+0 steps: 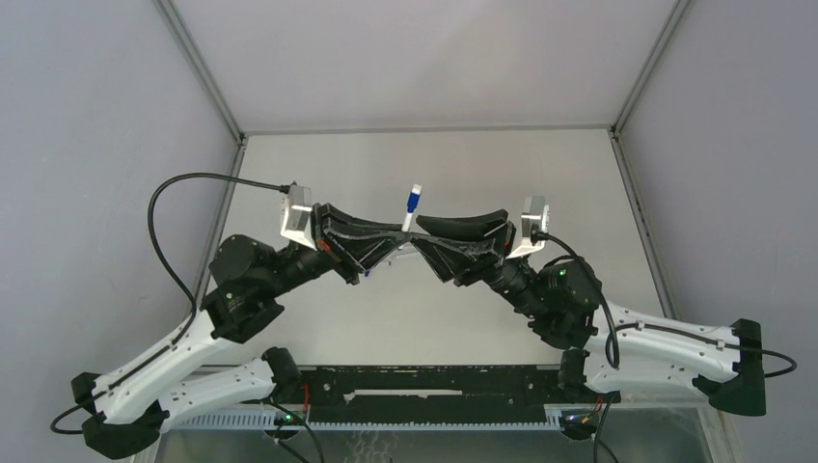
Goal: Insert the pens into the pen caps
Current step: Insert the pen cap onto the pen.
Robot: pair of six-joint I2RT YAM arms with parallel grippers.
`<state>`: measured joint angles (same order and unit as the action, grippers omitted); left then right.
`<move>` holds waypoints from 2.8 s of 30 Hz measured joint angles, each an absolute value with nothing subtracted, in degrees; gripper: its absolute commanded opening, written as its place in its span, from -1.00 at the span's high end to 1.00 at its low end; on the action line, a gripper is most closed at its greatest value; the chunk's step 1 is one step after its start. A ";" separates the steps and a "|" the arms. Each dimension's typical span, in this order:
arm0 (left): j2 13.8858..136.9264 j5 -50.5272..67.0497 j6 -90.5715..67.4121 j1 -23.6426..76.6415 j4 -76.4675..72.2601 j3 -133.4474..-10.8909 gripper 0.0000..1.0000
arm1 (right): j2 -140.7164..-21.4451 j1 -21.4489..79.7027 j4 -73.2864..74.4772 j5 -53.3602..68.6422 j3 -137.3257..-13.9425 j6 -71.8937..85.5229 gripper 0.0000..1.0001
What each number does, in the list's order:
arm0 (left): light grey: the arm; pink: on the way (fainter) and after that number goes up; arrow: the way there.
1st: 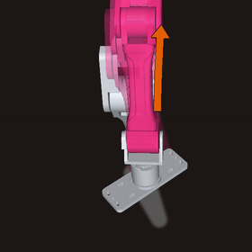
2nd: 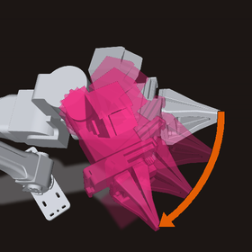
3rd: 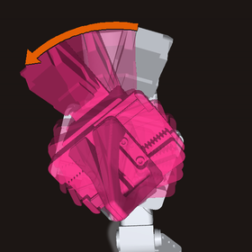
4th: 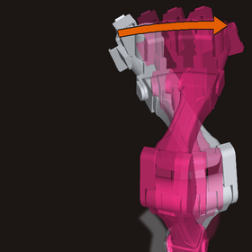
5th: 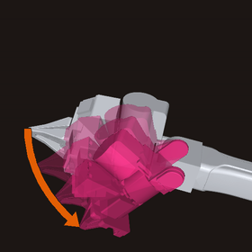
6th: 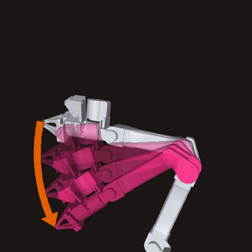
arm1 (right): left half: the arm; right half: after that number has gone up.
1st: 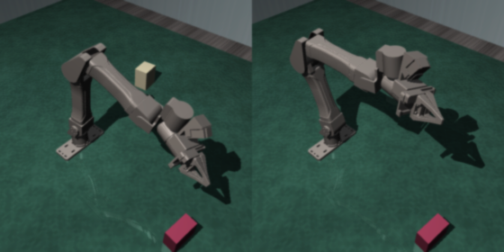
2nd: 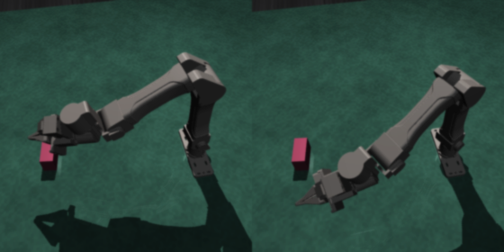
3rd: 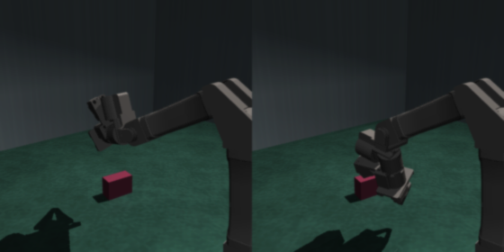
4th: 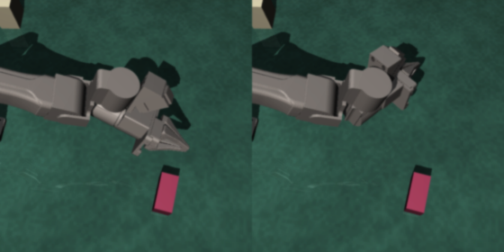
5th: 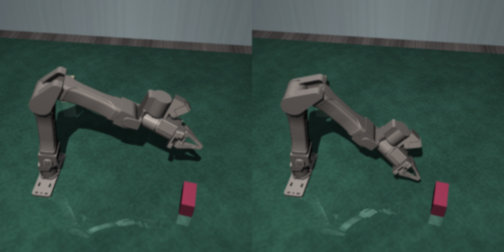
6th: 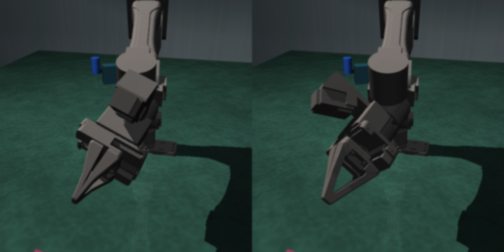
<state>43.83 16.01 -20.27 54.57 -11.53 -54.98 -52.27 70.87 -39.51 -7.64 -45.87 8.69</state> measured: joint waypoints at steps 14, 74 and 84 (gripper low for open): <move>46.26 19.92 -19.44 54.57 -11.29 -54.98 1.00 | -51.75 69.30 -39.13 -6.37 -46.96 12.21 0.40; 48.53 21.21 -19.40 54.46 -8.82 -54.98 1.00 | -50.89 67.88 -30.15 -2.52 -47.22 13.76 -0.22; 47.55 20.14 -19.35 54.46 -8.84 -54.98 1.00 | -44.21 67.20 -22.17 -2.94 -47.22 10.94 -0.18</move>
